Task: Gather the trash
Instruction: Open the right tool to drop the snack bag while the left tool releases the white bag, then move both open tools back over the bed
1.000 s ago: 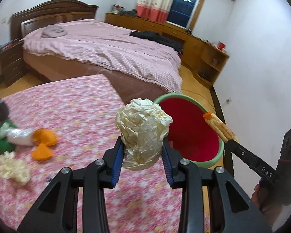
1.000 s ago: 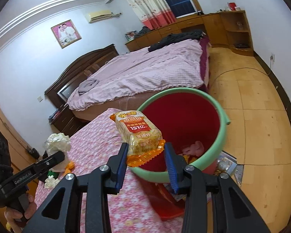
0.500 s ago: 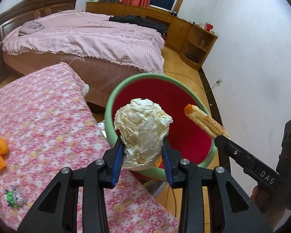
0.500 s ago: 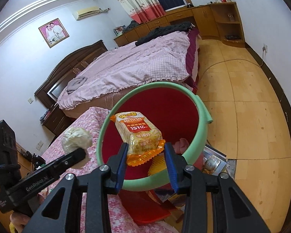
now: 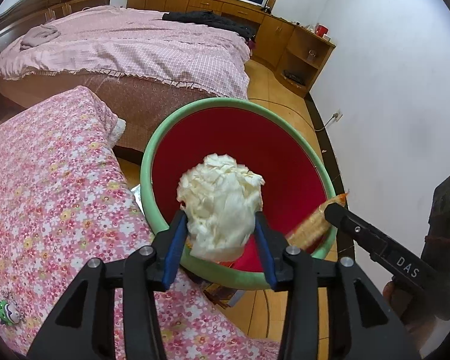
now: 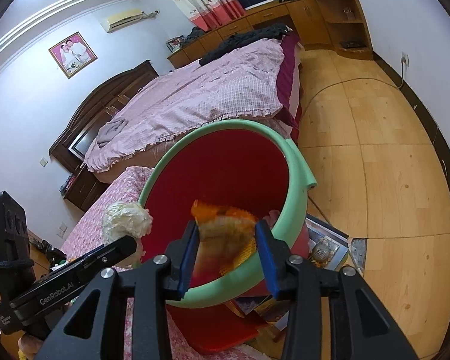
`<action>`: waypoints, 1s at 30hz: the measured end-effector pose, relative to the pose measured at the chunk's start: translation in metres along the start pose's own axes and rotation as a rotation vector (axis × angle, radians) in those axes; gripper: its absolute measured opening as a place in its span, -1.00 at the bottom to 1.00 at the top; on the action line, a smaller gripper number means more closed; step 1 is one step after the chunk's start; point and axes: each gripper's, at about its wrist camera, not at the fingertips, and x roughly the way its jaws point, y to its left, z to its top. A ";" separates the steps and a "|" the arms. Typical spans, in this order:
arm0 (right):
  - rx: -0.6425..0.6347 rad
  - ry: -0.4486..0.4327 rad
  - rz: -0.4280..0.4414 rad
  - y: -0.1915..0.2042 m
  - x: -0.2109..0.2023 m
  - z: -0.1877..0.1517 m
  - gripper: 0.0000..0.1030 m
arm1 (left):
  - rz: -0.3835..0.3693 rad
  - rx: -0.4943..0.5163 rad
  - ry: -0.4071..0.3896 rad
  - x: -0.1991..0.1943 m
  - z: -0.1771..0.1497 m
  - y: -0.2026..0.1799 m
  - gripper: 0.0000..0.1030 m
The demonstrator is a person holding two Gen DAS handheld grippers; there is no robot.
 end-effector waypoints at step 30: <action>-0.090 -0.039 0.086 0.066 -0.018 -0.009 0.16 | 0.172 -0.140 -0.137 -0.098 -0.024 0.079 -0.01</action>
